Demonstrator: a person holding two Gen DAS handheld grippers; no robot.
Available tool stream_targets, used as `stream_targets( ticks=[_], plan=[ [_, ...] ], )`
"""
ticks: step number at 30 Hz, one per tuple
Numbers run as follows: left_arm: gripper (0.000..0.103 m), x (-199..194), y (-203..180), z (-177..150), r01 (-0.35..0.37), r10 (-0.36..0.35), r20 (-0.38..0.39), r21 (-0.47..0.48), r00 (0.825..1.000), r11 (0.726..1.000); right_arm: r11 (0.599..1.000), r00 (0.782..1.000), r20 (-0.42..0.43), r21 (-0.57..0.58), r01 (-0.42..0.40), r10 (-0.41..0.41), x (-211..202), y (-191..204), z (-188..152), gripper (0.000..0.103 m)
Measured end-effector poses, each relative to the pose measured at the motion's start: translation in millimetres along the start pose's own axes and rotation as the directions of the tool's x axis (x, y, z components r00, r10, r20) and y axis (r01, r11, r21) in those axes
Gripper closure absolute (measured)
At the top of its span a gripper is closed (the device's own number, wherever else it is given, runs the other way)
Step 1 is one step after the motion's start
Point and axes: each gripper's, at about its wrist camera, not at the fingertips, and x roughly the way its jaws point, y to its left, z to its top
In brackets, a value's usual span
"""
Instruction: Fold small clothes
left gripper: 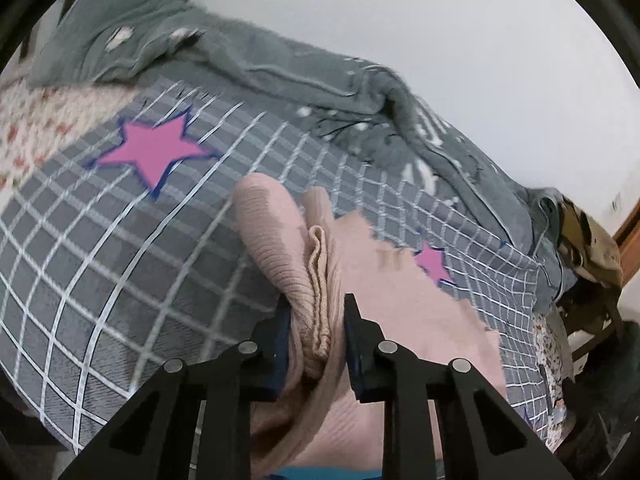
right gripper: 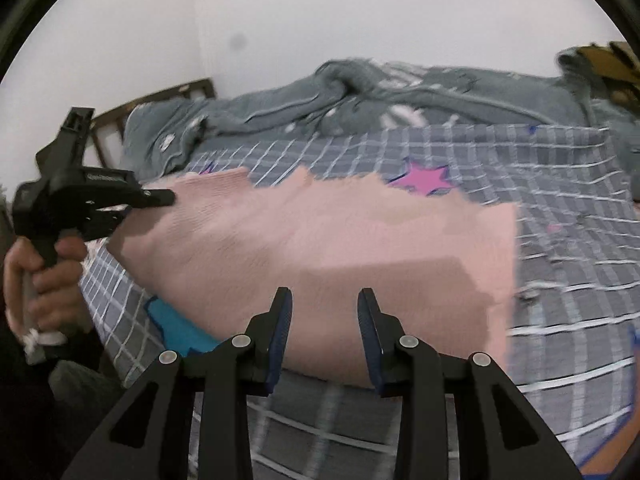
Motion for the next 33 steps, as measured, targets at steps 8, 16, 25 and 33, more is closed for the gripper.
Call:
stream_targets(
  ticks=[8,16,25,33],
  plan=[
    [0.081,-4.3,-118.2,-2.6,0.091,-0.086,-0.051,0.110,0.995,0.990,0.965,0.987,0.042,0.221,0.139,-0.152,-30.0,-95.0,0.3,0.069],
    [0.080,65.6,-220.7,-86.3,0.160,-0.097,-0.227,0.282,0.969,0.946,0.907,0.983,0.049,0.396,0.144,-0.177,-51.3,-153.3,-12.5,0.069],
    [0.052,42.6,-194.7,-70.8,0.250,-0.201,-0.200,0.268,0.959,0.930,0.922,0.988,0.072,0.374,0.103,-0.139,-54.2,-142.6,-7.0,0.069],
    [0.047,16.6,-103.2,-32.3,0.090,-0.080,-0.061,0.178,0.995,0.980,0.925,0.981,0.163,0.347,-0.157,0.105,-49.0,-99.8,9.7,0.062]
  ],
)
